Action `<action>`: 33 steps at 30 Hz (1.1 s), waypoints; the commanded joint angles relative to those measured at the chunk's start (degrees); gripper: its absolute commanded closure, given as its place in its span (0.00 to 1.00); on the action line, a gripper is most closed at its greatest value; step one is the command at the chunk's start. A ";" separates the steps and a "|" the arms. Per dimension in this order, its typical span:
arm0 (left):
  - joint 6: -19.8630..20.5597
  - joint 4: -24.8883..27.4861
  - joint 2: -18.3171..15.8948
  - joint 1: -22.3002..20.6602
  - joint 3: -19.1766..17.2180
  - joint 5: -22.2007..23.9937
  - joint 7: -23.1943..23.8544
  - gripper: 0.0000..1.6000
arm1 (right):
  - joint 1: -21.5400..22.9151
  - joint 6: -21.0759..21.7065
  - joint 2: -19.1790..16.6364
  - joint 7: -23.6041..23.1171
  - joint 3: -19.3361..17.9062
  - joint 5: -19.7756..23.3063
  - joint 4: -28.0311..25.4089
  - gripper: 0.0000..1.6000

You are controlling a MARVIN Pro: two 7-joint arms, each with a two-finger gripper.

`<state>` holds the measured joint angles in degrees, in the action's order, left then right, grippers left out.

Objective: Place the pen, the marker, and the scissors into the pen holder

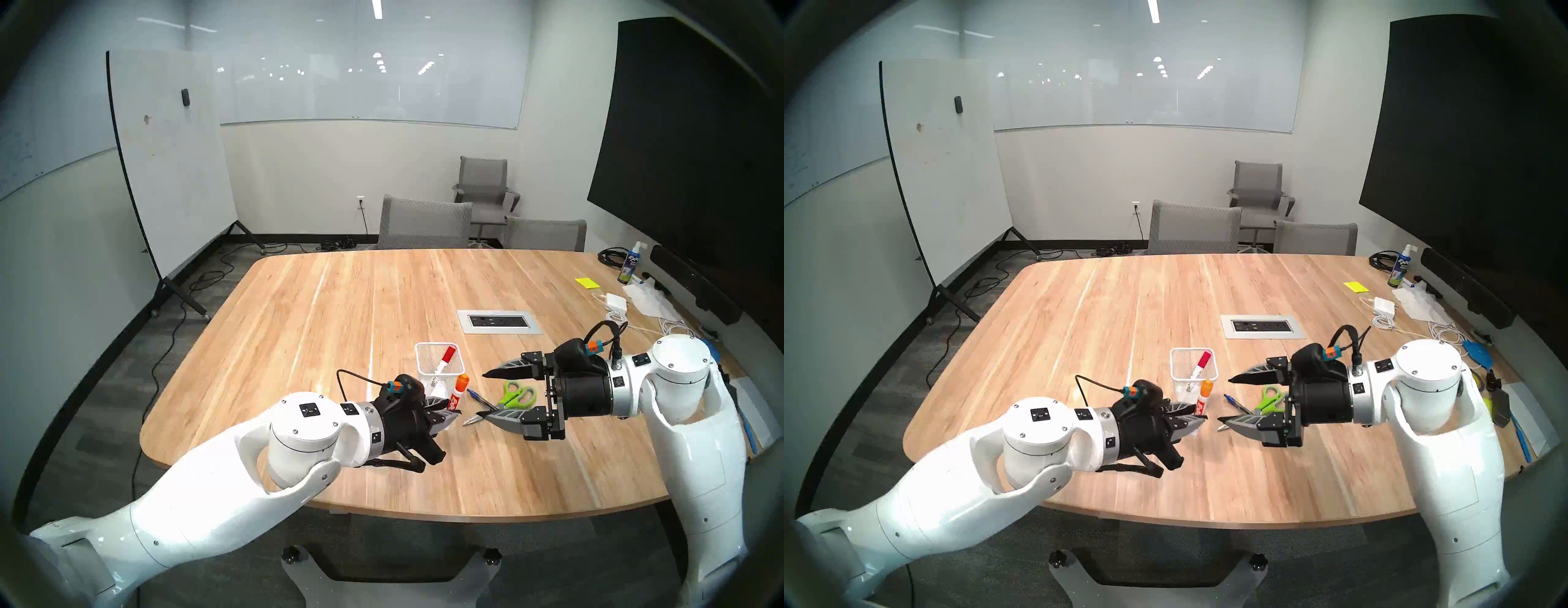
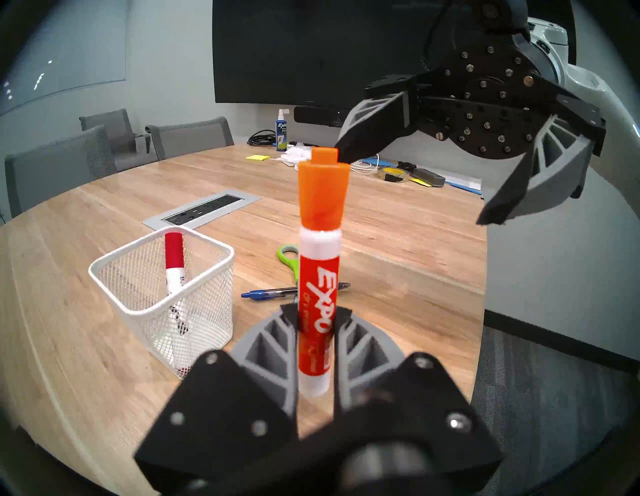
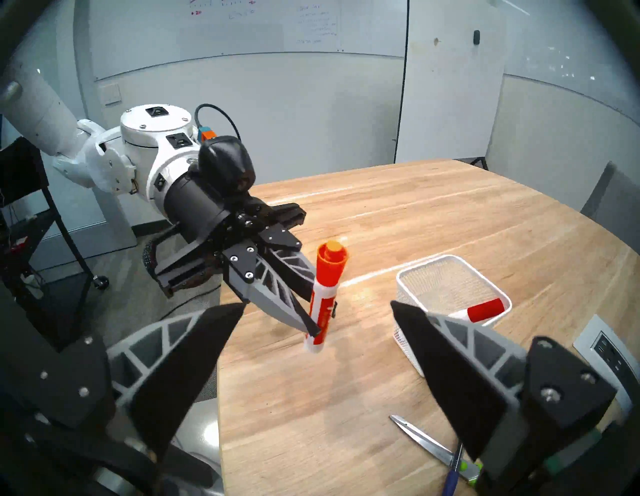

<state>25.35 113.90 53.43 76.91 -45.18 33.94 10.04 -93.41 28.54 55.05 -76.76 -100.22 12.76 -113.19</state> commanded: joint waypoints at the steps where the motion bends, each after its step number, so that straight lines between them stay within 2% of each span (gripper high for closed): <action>1: -0.61 -0.63 2.95 -2.45 0.33 -0.31 0.59 1.00 | -0.29 -0.77 -1.70 -4.25 0.16 2.31 -0.50 0.00; 11: -1.00 -1.17 3.30 -2.45 0.26 -0.53 1.17 1.00 | -0.67 -1.45 -2.44 -3.54 0.53 3.32 -0.46 0.00; 33: -1.14 2.79 1.02 0.48 -0.52 -0.18 -0.80 1.00 | -1.60 -2.45 -2.26 -1.94 0.87 2.90 -1.02 0.00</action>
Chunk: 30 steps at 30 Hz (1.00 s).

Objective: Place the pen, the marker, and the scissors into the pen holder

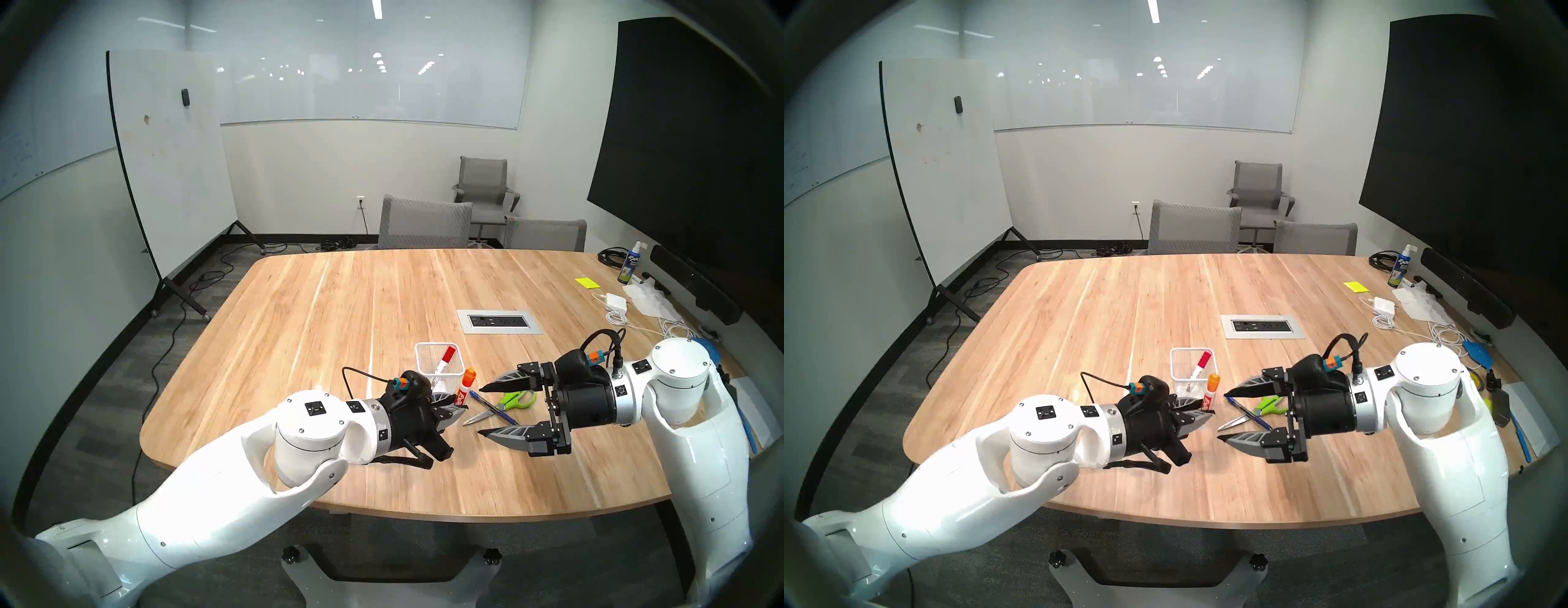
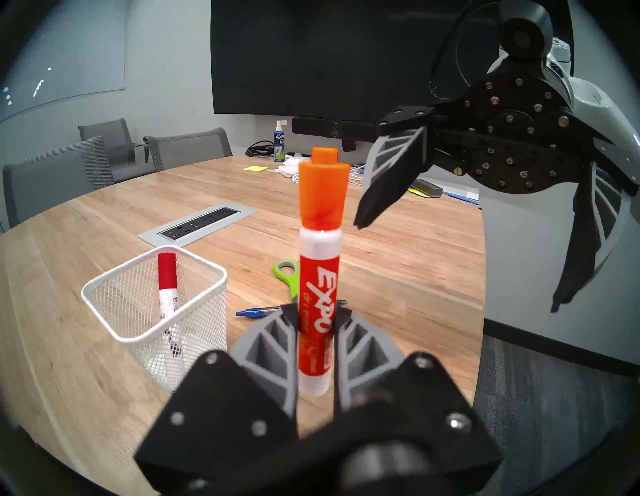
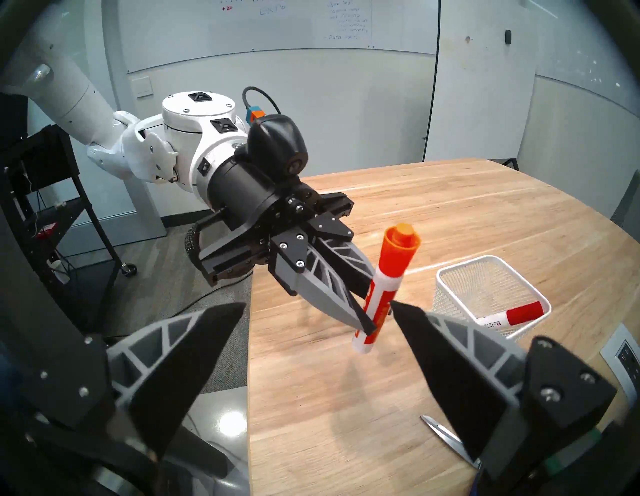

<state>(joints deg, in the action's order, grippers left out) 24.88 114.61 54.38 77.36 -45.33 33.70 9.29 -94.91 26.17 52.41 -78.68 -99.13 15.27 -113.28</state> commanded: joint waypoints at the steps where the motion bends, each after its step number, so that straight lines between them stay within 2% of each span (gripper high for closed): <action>1: -0.68 2.15 0.11 0.01 -0.28 0.06 -0.07 1.00 | -0.13 -0.08 0.44 0.02 -0.25 0.39 -0.97 0.00; 13: 0.58 2.63 1.00 -1.11 0.47 0.10 -0.49 1.00 | -0.05 -0.28 0.94 0.33 -0.42 -0.14 -1.03 0.00; 19: 2.14 5.58 -0.28 -0.22 -0.23 0.59 -1.89 1.00 | 0.19 -0.25 0.91 0.41 -0.90 -0.07 -0.78 0.00; 30: 1.74 6.15 -1.31 0.94 -0.45 1.00 -2.77 1.00 | 0.44 -0.37 0.87 1.09 -1.02 -0.58 -0.21 0.00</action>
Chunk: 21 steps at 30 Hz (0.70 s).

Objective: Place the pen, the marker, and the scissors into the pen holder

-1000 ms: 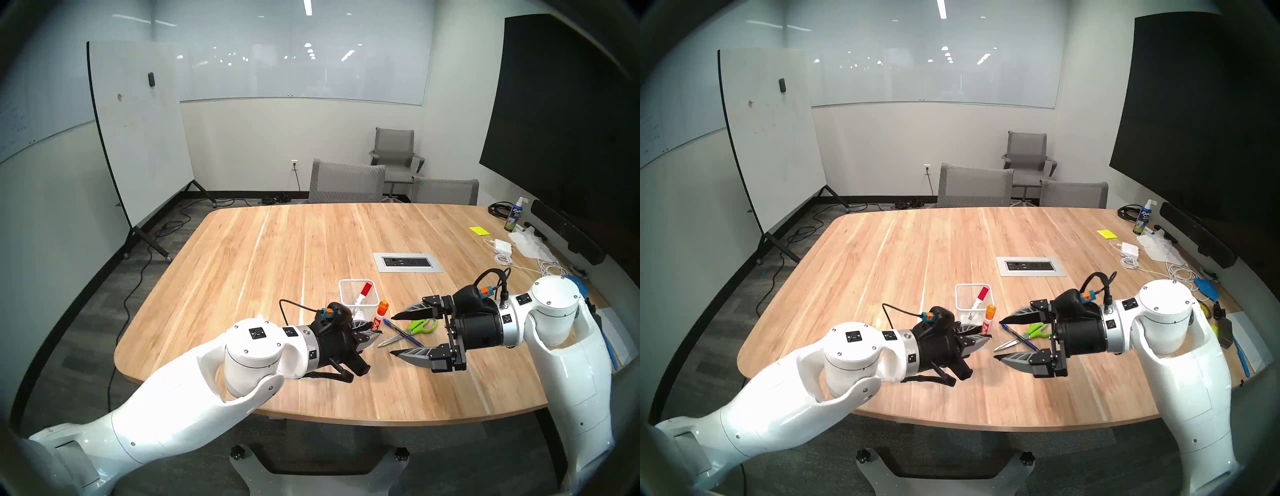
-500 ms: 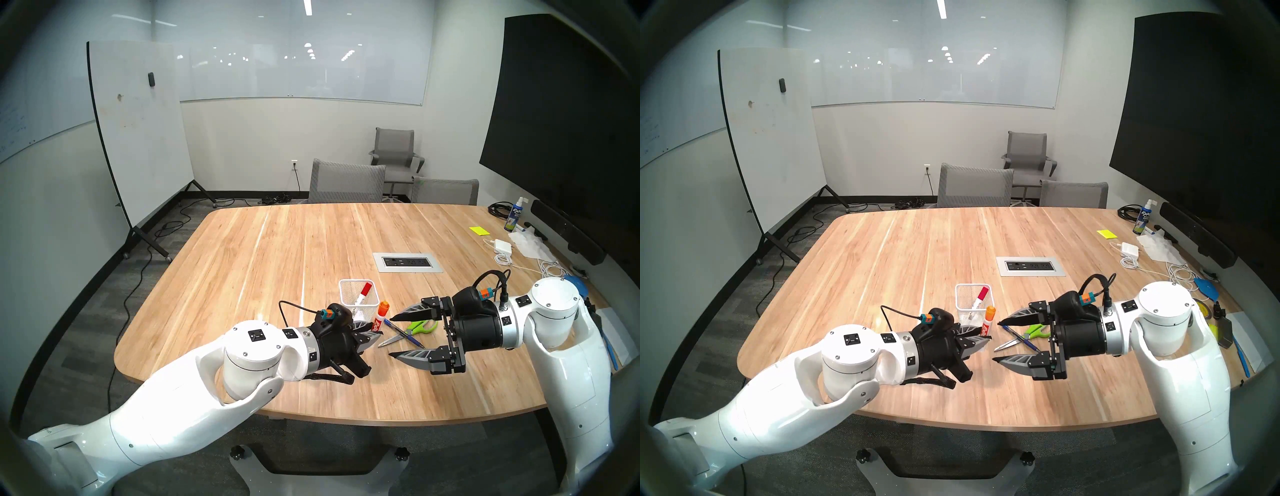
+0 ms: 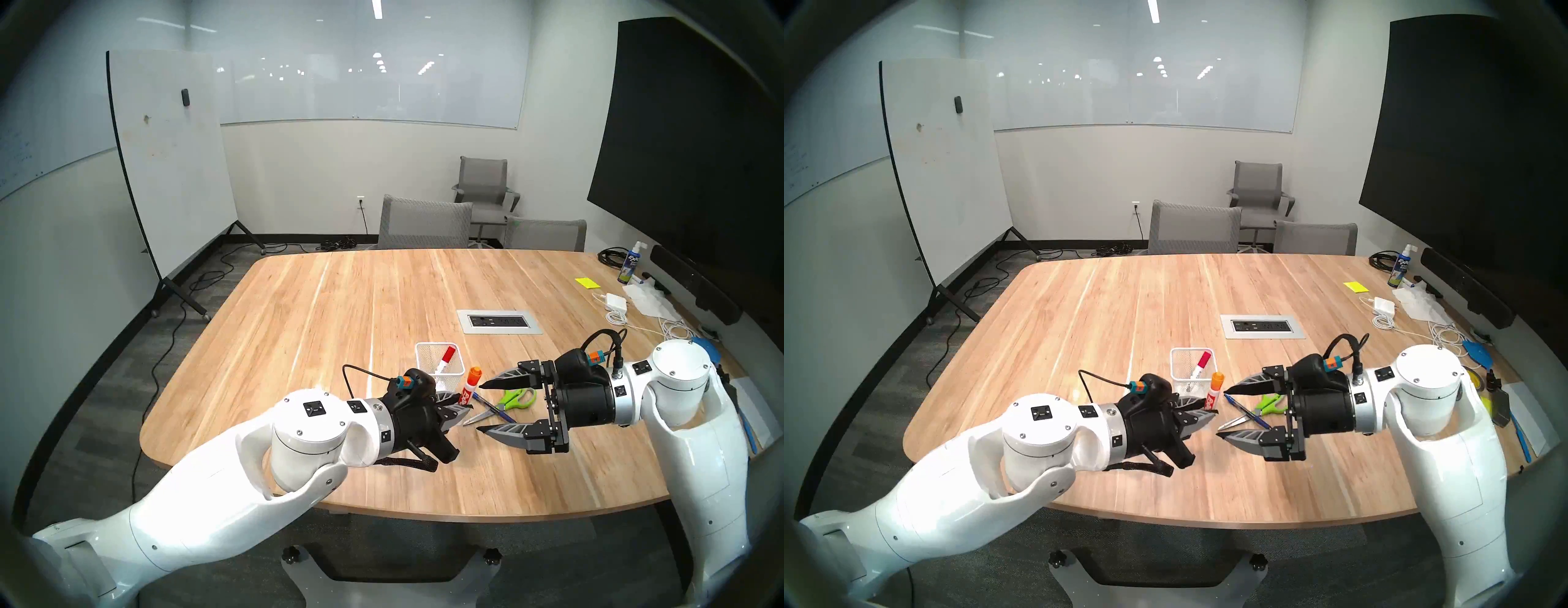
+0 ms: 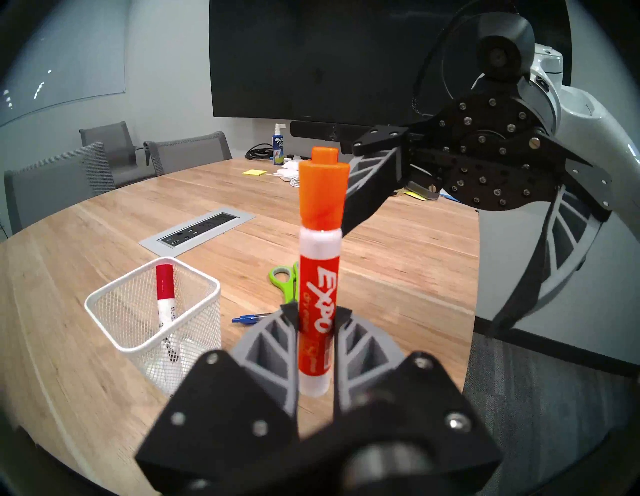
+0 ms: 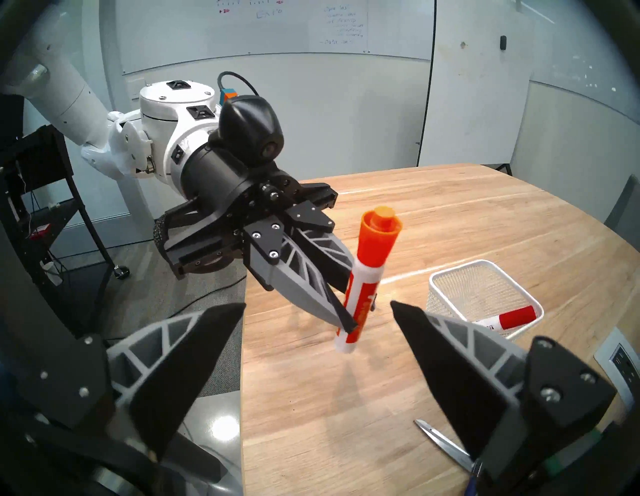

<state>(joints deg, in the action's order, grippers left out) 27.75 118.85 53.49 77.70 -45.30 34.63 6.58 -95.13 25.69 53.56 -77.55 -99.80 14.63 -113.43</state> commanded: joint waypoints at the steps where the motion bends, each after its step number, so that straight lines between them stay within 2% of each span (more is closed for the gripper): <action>1: -1.20 2.04 -0.54 0.76 -0.48 0.06 -0.14 1.00 | 0.76 0.09 -0.31 0.01 -0.36 0.03 0.06 0.00; 11: -1.81 3.26 -1.41 1.56 -0.33 0.09 -0.87 1.00 | 1.29 0.26 -0.33 0.41 -0.02 -0.26 0.30 0.00; 21: -2.91 2.46 -0.59 1.29 0.68 -0.42 -0.88 1.00 | 1.95 0.78 -0.02 1.07 1.50 -0.48 0.19 0.00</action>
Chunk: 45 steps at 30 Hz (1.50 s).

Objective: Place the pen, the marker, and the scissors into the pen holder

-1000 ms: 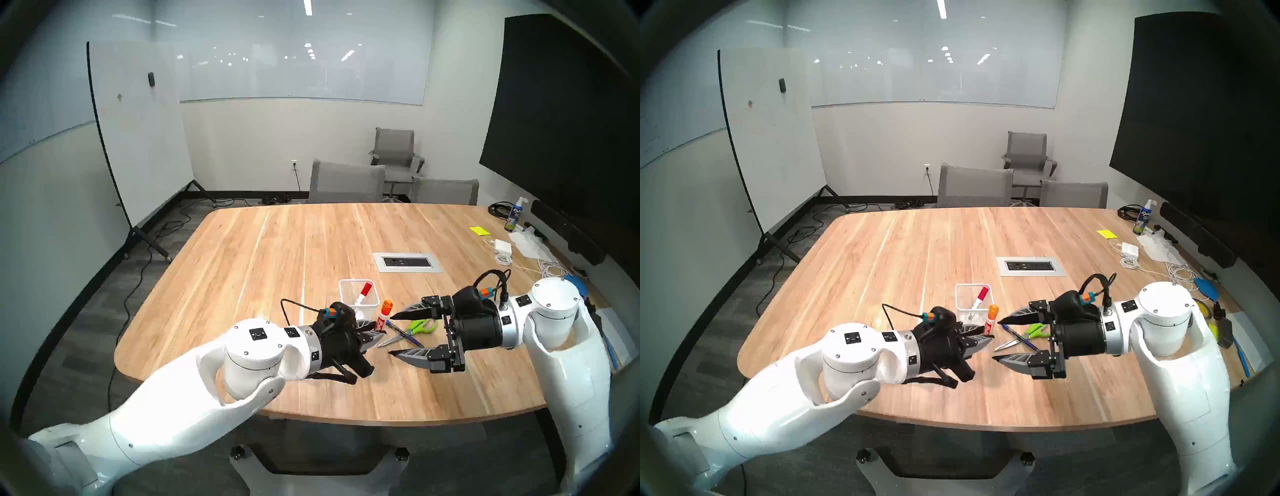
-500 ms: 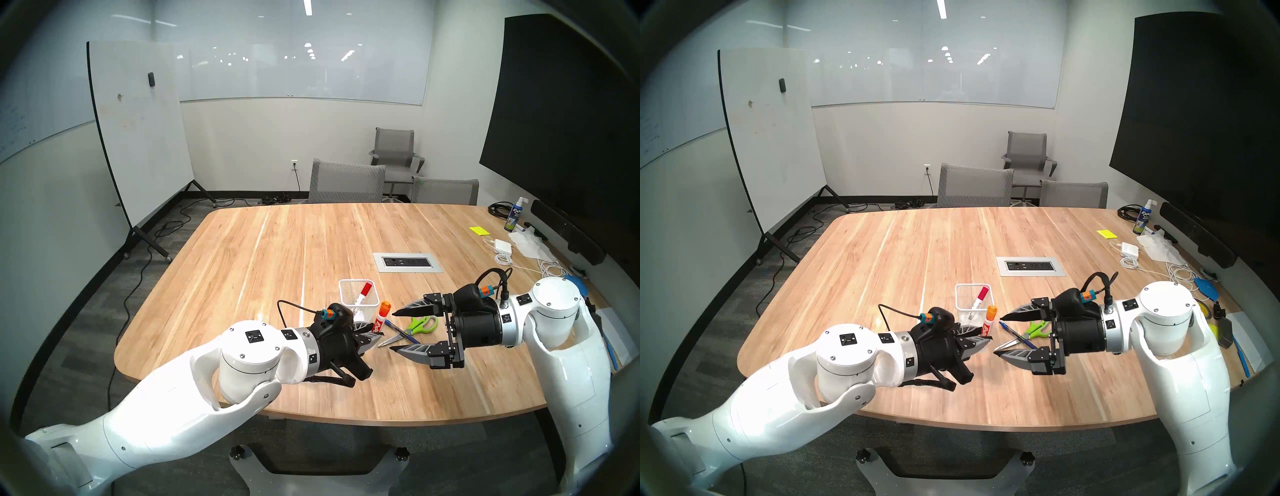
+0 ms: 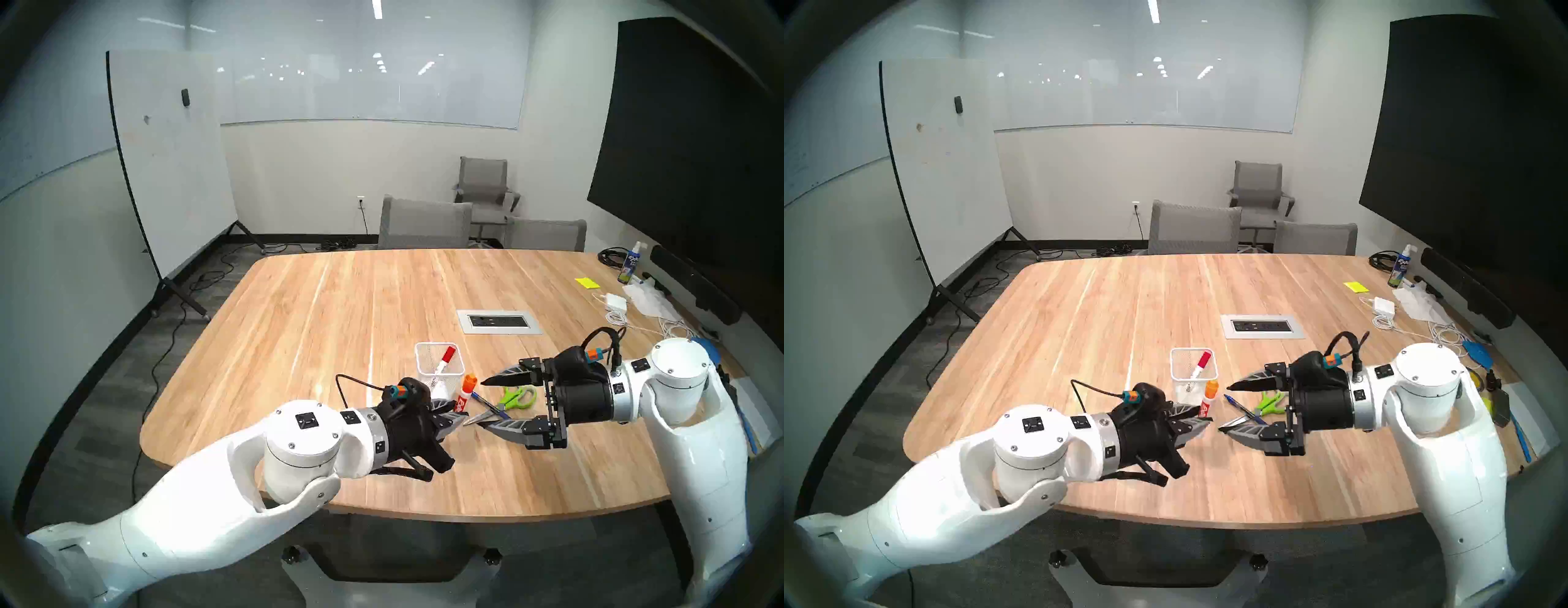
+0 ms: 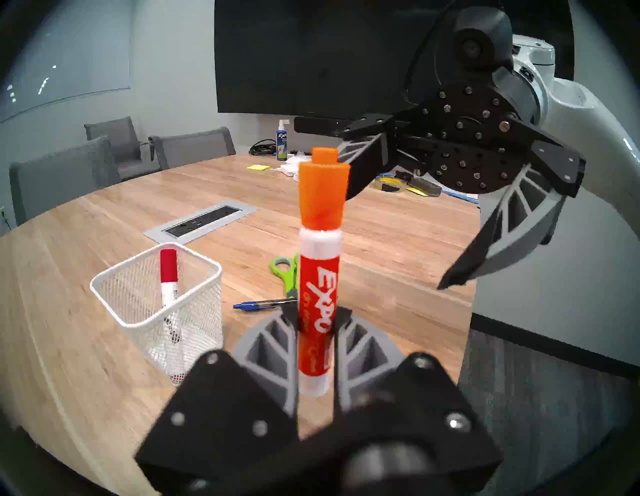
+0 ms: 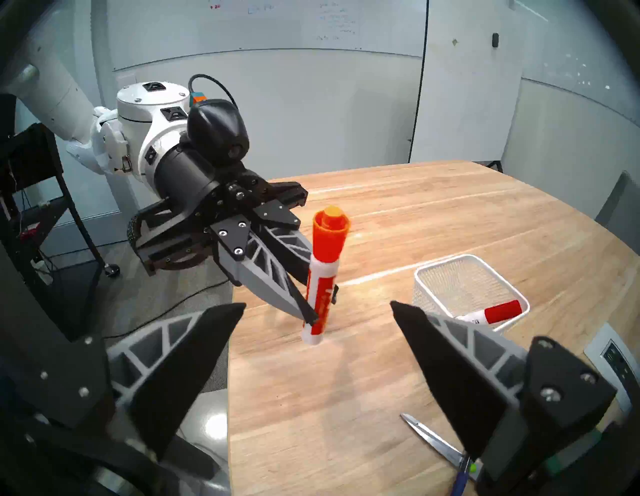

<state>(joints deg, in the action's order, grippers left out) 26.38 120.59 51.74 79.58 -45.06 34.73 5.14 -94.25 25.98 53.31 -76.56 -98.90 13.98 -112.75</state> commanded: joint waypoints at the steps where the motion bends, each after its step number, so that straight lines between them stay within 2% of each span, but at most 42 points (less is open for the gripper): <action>1: -1.76 0.54 1.24 -0.66 0.50 -0.54 0.68 1.00 | 1.11 0.59 0.27 0.15 0.71 0.18 -0.60 0.00; 26: -1.76 0.61 1.87 -0.59 1.05 -1.10 0.86 1.00 | 2.02 2.08 1.52 2.16 1.54 0.41 -1.50 0.00; 27: -1.77 0.60 1.90 -0.58 1.07 -1.11 0.84 1.00 | 2.03 2.09 1.56 2.20 1.54 0.39 -1.48 0.03; 30: -1.74 0.60 1.93 -0.61 1.10 -1.12 0.82 1.00 | 2.00 2.13 1.68 2.30 1.49 0.40 -1.46 0.23; 34: -1.63 0.47 2.18 -0.92 1.20 -1.13 0.90 1.00 | 2.02 2.19 1.78 2.35 1.50 0.44 -1.39 0.32; 35: -1.62 0.40 2.28 -1.04 1.22 -1.14 0.95 1.00 | 2.04 2.18 1.79 2.35 1.51 0.45 -1.35 0.38; 36: -1.58 0.33 2.38 -1.18 1.25 -1.15 1.01 1.00 | 2.07 2.17 1.81 2.34 1.52 0.46 -1.31 0.38; 37: -1.54 0.27 2.45 -1.27 1.27 -1.14 1.05 1.00 | 2.09 2.16 1.83 2.34 1.53 0.46 -1.28 0.51; 45: -1.56 -0.96 3.95 -2.68 2.07 -1.30 2.00 1.00 | 2.12 2.24 1.97 2.26 1.50 0.45 -1.28 0.48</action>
<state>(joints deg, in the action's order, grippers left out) 25.24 119.55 53.60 78.40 -43.55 33.61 6.52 -92.74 28.28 55.22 -74.00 -97.27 13.99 -113.44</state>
